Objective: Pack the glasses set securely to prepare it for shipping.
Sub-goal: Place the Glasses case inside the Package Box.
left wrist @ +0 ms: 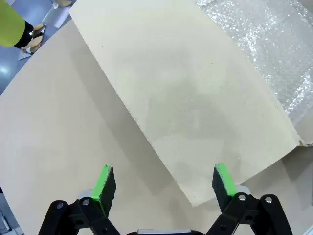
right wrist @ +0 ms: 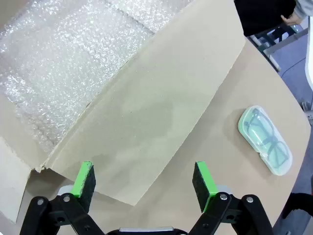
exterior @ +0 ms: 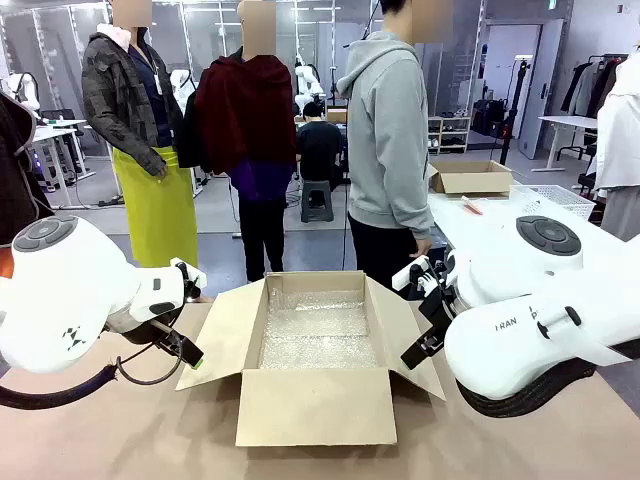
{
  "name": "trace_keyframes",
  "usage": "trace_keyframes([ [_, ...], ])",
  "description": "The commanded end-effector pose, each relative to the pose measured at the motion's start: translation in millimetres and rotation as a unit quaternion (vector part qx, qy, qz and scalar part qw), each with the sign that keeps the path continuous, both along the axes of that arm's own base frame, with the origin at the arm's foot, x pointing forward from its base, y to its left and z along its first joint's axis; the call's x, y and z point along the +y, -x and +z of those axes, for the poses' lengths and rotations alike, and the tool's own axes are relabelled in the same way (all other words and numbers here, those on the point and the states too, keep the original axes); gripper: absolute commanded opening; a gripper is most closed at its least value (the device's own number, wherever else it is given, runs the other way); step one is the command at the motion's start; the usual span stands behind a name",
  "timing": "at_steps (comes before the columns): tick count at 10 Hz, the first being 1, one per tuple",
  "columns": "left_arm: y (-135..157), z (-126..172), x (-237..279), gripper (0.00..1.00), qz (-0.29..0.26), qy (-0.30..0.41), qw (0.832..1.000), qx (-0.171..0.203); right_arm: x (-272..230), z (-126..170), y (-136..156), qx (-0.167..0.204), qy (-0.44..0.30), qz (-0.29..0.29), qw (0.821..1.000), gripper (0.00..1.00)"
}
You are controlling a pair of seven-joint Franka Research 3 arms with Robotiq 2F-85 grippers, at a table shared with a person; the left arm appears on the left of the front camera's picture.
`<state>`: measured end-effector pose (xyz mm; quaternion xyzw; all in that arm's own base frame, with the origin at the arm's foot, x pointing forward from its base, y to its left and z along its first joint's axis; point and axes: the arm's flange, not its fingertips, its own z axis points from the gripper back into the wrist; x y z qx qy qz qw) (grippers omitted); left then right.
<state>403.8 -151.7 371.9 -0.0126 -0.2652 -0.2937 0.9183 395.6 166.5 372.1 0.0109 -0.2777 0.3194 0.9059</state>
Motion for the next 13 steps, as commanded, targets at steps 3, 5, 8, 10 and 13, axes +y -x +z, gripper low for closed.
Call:
trace_keyframes([
  [3, 0, 0, 0, 1.00, 0.000, 0.000, 1.000, 0.000, 0, 0, 0, 0.000, 0.000, 0.000, 1.000, 1.00],
  [5, 0, 0, 0, 1.00, 0.000, 0.000, 1.000, 0.000, 0, 0, 0, 0.000, 0.000, 0.000, 1.000, 1.00],
  [8, 0, 0, 0, 1.00, 0.000, 0.000, 1.000, 0.000, 0, 0, 0, 0.000, 0.000, 0.000, 1.000, 1.00],
  [10, 0, 0, -1, 1.00, -0.001, 0.000, 1.000, 0.000, 0, 0, 0, 0.000, 0.001, 0.000, 1.000, 1.00],
  [13, 25, 73, 28, 1.00, -0.025, 0.049, 0.998, 0.025, -51, 59, -11, -0.005, 0.035, 0.025, 0.999, 1.00],
])
